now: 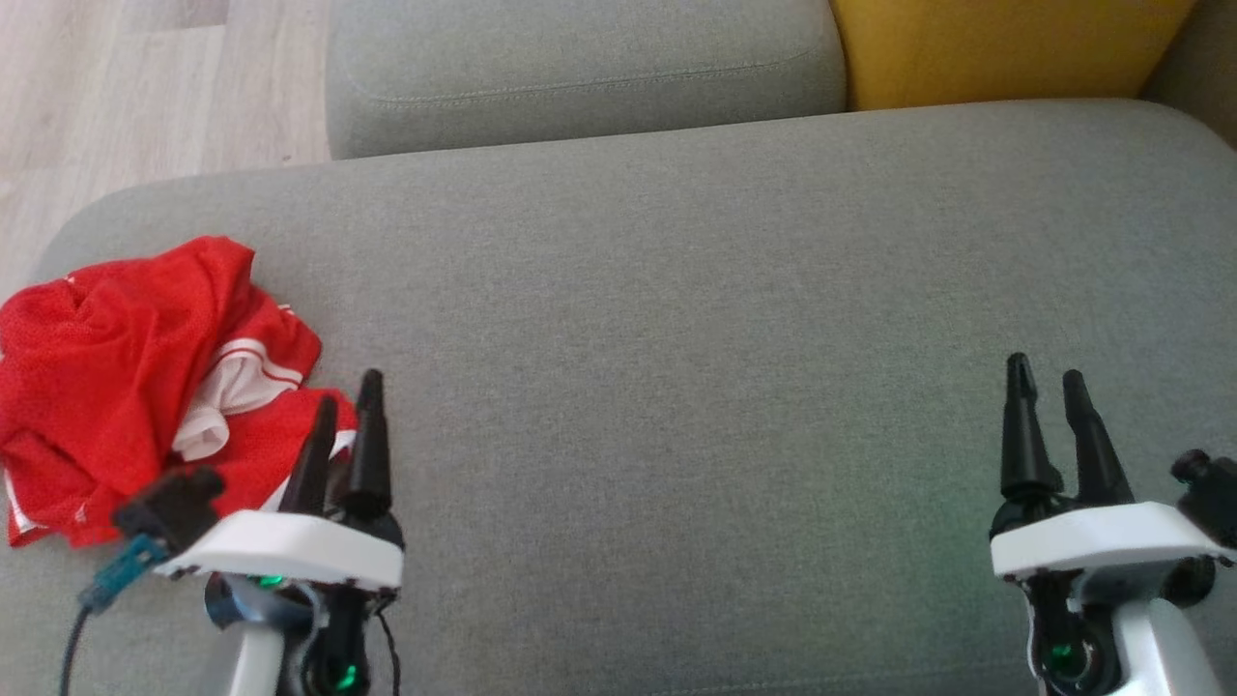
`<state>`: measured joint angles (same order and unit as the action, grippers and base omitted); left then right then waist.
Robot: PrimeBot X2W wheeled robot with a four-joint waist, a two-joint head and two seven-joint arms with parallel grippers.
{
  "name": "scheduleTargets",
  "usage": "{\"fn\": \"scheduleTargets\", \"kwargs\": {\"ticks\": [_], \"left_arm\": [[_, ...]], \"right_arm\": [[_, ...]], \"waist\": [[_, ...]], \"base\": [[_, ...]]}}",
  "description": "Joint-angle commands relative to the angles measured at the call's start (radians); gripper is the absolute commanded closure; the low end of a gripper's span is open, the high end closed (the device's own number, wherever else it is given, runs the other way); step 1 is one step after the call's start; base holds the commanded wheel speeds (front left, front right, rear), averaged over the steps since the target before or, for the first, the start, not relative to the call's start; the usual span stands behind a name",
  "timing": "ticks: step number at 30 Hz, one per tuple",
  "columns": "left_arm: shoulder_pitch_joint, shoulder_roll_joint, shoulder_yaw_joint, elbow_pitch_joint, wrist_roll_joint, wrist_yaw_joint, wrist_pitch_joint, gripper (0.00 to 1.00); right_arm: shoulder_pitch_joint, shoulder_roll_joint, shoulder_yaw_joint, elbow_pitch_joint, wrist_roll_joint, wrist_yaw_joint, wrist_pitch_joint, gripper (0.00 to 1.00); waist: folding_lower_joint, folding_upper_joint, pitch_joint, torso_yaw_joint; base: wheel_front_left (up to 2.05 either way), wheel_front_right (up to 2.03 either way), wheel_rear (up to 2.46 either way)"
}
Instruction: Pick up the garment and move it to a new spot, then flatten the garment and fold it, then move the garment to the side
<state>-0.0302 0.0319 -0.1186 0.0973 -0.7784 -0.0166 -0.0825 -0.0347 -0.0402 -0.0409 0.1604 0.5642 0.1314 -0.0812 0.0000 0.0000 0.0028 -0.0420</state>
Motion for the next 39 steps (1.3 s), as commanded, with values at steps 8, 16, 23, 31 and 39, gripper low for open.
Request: {"fn": "scheduleTargets", "kwargs": {"ticks": [8,16,23,31,39], "left_arm": [[-0.069,0.035,-0.050,-0.044,0.181,0.061,-0.036,0.00],[-0.073,0.072,-0.122,-0.044,0.294,0.125,-0.060,0.00],[-0.083,0.106,-0.194,-0.037,0.392,0.189,-0.080,0.00],[-0.101,0.146,-0.271,-0.021,0.493,0.260,-0.101,0.00],[-0.136,0.193,-0.371,-0.012,0.616,0.364,-0.124,0.00]], "right_arm": [[-0.031,-0.007,0.027,-0.048,-0.166,0.000,-0.036,0.00],[-0.022,-0.008,0.048,-0.065,-0.253,-0.001,-0.060,0.00],[-0.014,-0.008,0.054,-0.074,-0.355,-0.001,-0.081,0.00],[-0.012,-0.008,0.054,-0.048,-0.451,-0.001,-0.101,0.00],[-0.022,-0.009,0.062,-0.056,-0.572,-0.001,-0.125,0.00]], "waist": [[0.0000,0.0000,0.000,-0.011],[0.0000,0.0000,-0.002,-0.016],[0.0000,0.0000,-0.004,-0.015],[0.0000,0.0000,-0.008,-0.017],[0.0000,0.0000,-0.007,-0.021]], "base": [[0.00,0.00,0.00],[0.00,0.00,0.00],[0.00,0.00,0.00],[0.00,0.00,0.00],[0.00,0.00,0.00]]}}
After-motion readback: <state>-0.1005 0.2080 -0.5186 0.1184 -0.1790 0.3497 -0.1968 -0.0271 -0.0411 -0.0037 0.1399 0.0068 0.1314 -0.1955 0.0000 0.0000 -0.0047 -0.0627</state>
